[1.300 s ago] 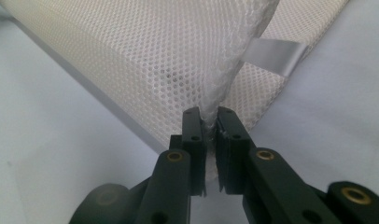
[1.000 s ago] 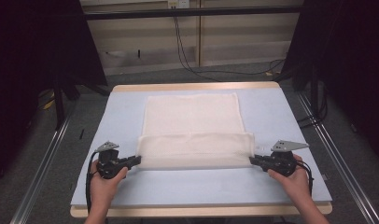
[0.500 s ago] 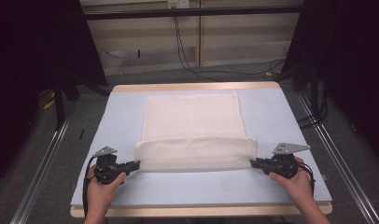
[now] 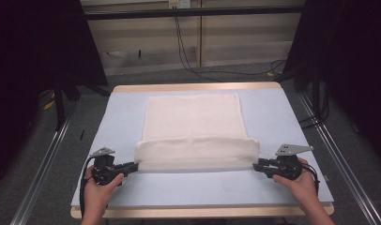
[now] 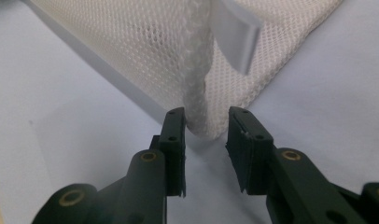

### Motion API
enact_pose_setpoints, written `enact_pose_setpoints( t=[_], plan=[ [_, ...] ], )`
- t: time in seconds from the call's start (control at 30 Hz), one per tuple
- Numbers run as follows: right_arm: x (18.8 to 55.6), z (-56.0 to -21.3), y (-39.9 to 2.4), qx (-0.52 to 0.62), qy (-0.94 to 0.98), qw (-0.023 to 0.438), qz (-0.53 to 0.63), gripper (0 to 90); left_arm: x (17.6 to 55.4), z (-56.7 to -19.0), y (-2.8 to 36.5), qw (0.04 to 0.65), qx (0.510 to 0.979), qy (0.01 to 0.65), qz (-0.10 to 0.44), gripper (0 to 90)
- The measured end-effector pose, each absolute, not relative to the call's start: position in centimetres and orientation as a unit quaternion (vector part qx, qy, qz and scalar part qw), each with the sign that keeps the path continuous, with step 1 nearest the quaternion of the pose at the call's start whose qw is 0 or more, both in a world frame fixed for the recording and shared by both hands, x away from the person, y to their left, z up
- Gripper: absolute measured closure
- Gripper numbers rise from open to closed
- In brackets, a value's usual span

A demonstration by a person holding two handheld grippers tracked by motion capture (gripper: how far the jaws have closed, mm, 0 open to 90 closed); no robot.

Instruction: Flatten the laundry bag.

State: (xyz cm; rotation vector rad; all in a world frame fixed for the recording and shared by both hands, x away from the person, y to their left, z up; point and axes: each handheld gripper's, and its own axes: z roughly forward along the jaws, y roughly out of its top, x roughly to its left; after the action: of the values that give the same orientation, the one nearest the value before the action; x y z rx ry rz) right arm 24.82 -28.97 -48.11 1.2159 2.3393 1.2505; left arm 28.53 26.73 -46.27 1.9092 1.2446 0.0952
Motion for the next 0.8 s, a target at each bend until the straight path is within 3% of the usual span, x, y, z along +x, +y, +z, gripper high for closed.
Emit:
enact_pose_setpoints(
  t=[0.23,0.47,0.8],
  plan=[
    [24.8,-48.1,-29.4,0.416,0.797,0.108,0.425,68.9,28.5,-46.2,27.3,0.407,0.760,0.504,0.045,72.7],
    [24.8,-48.0,-29.4,0.405,0.804,0.095,0.424,81.5,28.9,-46.4,27.8,0.404,0.756,0.513,0.045,77.1],
    [24.6,-47.7,-30.4,0.413,0.803,0.105,0.418,76.6,29.7,-46.3,27.5,0.415,0.749,0.514,0.047,77.9]
  ],
)
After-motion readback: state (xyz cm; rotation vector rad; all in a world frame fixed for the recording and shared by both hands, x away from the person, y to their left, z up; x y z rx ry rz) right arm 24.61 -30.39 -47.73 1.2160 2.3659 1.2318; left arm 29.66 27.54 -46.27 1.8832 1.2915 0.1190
